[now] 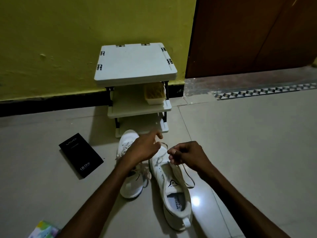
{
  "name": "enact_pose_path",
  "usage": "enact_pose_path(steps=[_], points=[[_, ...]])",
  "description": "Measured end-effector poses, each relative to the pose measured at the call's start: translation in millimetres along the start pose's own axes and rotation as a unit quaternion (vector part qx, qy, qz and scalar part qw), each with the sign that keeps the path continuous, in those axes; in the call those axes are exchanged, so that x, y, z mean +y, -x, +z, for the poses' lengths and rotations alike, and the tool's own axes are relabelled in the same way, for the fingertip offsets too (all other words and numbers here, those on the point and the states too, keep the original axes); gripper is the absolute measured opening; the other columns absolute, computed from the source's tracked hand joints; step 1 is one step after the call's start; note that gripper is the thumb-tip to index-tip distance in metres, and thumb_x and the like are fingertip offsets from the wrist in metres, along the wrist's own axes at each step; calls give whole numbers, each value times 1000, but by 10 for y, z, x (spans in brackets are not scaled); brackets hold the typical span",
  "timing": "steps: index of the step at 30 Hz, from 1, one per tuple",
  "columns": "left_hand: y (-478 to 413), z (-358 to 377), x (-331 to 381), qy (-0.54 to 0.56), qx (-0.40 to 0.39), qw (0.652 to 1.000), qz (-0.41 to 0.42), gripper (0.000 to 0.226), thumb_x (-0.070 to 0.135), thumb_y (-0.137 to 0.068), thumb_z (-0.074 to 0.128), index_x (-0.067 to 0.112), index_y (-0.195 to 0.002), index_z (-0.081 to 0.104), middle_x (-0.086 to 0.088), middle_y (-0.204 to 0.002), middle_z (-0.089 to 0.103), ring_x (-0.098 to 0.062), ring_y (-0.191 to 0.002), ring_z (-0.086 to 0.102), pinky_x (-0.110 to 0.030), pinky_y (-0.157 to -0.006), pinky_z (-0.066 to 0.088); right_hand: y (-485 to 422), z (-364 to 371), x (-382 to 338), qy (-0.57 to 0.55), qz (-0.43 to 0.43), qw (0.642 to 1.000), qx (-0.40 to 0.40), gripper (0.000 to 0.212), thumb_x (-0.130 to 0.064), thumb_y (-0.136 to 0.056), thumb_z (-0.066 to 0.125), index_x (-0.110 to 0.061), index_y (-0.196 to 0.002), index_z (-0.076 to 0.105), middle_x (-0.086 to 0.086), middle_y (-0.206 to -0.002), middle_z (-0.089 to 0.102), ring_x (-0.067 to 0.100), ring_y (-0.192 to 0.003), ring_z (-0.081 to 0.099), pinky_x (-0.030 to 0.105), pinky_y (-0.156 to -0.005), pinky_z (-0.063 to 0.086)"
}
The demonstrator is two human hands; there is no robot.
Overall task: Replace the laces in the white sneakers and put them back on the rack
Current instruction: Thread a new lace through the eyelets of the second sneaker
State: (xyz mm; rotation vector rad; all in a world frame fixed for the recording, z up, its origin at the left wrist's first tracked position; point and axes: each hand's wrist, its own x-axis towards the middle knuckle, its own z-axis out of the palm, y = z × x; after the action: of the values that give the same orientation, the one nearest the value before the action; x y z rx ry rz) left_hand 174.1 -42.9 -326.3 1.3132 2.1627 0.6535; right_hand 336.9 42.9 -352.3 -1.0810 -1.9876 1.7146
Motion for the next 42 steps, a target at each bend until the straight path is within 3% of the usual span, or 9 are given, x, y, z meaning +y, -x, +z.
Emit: enact_pose_path(steps=[4, 13, 20, 27, 32, 34, 36, 39, 42], points=[[-21, 117, -92, 70, -81, 993, 47, 14, 30, -95, 60, 33, -108, 64, 1, -81, 66, -11, -71, 59, -32, -71, 50, 77, -32, -114, -152, 66, 984, -63, 24, -18, -95, 61, 3, -91, 72, 16, -78, 70, 21, -66, 65, 26, -65, 54], [-29, 190, -113, 106, -36, 991, 75, 4, 22, -85, 75, 20, -88, 74, 10, -90, 72, -5, -96, 65, -38, -96, 50, 52, -27, -95, -227, 106, 968, -30, 30, -23, -95, 60, 6, -95, 70, 9, -70, 64, 15, -58, 56, 23, -57, 50], [4, 234, -49, 188, 23, 981, 37, 6, 22, -87, 72, 20, -82, 74, 8, -86, 74, 2, -88, 64, -20, -87, 46, 30, -2, -14, -223, 68, 972, 22, 19, -15, -86, 71, -11, -104, 73, 7, -93, 75, 18, -85, 70, 29, -82, 56], [-37, 306, -66, 197, 31, 980, 20, 8, 22, -85, 74, 24, -78, 74, 12, -83, 74, 4, -89, 64, -20, -85, 47, 19, 96, -33, -206, 51, 974, 83, 8, -11, -85, 71, -7, -91, 75, 7, -81, 73, 15, -75, 66, 27, -71, 56], [-27, 350, -182, 236, 108, 966, -12, 7, 21, -89, 70, 20, -84, 75, 12, -85, 73, 7, -76, 62, -22, -70, 45, -48, 28, -136, -300, -50, 905, 297, 11, -10, -99, 50, -10, -94, 60, 8, -86, 73, 23, -84, 71, 36, -79, 59], [-15, 303, -207, 254, 163, 953, -22, 10, 19, -91, 66, 20, -88, 75, 11, -86, 73, 1, -78, 63, -23, -69, 44, -9, -35, -117, -238, -115, 908, 326, 10, -10, -101, 48, -10, -95, 56, 6, -73, 70, 21, -69, 69, 30, -68, 59], [-14, 222, -179, 275, 185, 943, -23, 14, 16, -95, 60, 19, -94, 74, 9, -91, 72, -3, -81, 62, -22, -67, 43, 8, -34, -8, -47, -148, 944, 290, 9, -13, -97, 53, -14, -90, 58, 3, -63, 64, 17, -57, 63, 30, -58, 54], [-44, 121, -65, 286, 174, 942, -23, 19, 14, -98, 54, 16, -101, 72, 7, -93, 69, -3, -78, 57, -19, -66, 42, -70, 74, 288, 271, -47, 954, 121, 16, -30, -95, 58, -20, -83, 63, -4, -68, 65, 13, -66, 62, 26, -61, 43], [-75, 165, -22, 226, 151, 961, -41, 16, 19, -96, 57, 21, -97, 73, 9, -100, 71, -3, -90, 61, -20, -76, 46, -126, 216, 521, 331, 35, 941, 60, 31, -43, -92, 59, -13, -86, 67, 1, -80, 65, 18, -79, 62, 26, -63, 39]])
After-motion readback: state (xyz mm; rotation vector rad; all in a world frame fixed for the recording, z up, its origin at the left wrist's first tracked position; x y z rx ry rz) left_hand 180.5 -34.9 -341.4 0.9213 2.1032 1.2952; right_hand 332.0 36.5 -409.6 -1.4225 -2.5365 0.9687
